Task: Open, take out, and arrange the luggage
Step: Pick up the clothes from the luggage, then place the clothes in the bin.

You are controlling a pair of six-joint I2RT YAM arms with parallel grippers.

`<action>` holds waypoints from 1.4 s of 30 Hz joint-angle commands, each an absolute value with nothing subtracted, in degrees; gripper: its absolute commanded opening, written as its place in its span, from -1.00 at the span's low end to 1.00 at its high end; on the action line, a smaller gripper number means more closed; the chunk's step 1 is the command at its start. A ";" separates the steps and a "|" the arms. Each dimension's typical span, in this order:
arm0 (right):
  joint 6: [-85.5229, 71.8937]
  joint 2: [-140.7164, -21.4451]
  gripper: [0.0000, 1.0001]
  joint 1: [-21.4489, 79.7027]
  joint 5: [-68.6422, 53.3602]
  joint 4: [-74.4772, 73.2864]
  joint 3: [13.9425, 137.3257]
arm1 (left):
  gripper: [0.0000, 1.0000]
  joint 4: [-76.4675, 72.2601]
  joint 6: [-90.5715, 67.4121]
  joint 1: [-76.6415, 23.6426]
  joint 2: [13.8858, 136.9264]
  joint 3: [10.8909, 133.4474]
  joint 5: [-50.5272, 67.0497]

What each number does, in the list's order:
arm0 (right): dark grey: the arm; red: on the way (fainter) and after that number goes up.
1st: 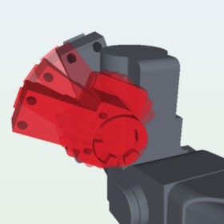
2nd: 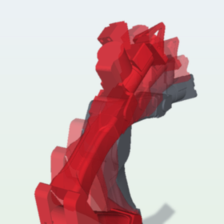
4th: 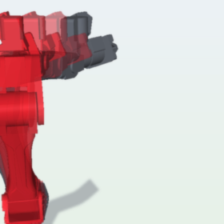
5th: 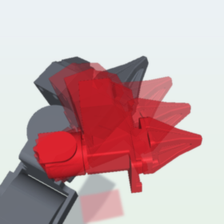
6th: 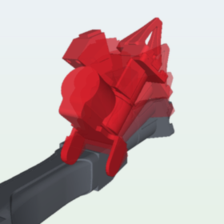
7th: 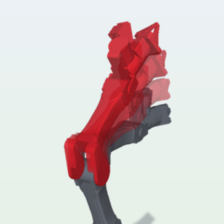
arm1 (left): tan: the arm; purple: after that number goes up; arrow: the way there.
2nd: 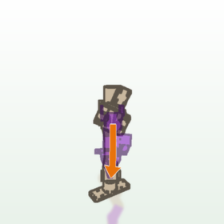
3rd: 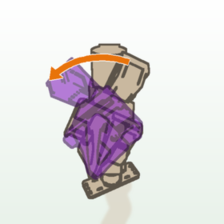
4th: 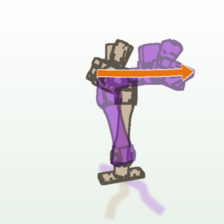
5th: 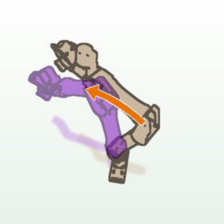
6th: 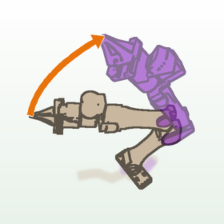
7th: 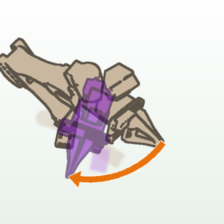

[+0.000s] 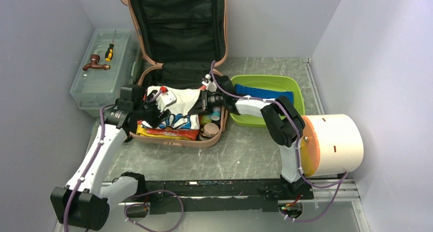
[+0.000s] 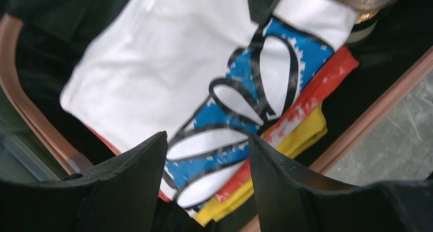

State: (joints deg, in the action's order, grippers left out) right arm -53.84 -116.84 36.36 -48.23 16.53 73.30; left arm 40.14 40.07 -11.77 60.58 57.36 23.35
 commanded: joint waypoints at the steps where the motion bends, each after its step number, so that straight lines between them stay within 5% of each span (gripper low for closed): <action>1: -48.00 -116.56 -1.00 36.91 -47.97 12.37 75.91 | 0.30 41.35 38.55 -8.56 55.32 51.01 23.50; 16: -6.76 -112.39 -1.00 32.82 -48.34 -22.97 97.95 | 0.39 49.61 42.27 -6.33 42.80 42.17 41.04; 25: 7.18 -108.61 -1.00 19.86 -45.69 -41.45 100.37 | 0.43 51.16 43.62 -5.97 42.77 41.80 42.99; 42: 16.57 -96.02 -1.00 -3.68 -24.96 -45.45 82.42 | 0.49 57.57 49.92 -0.30 43.61 42.80 51.51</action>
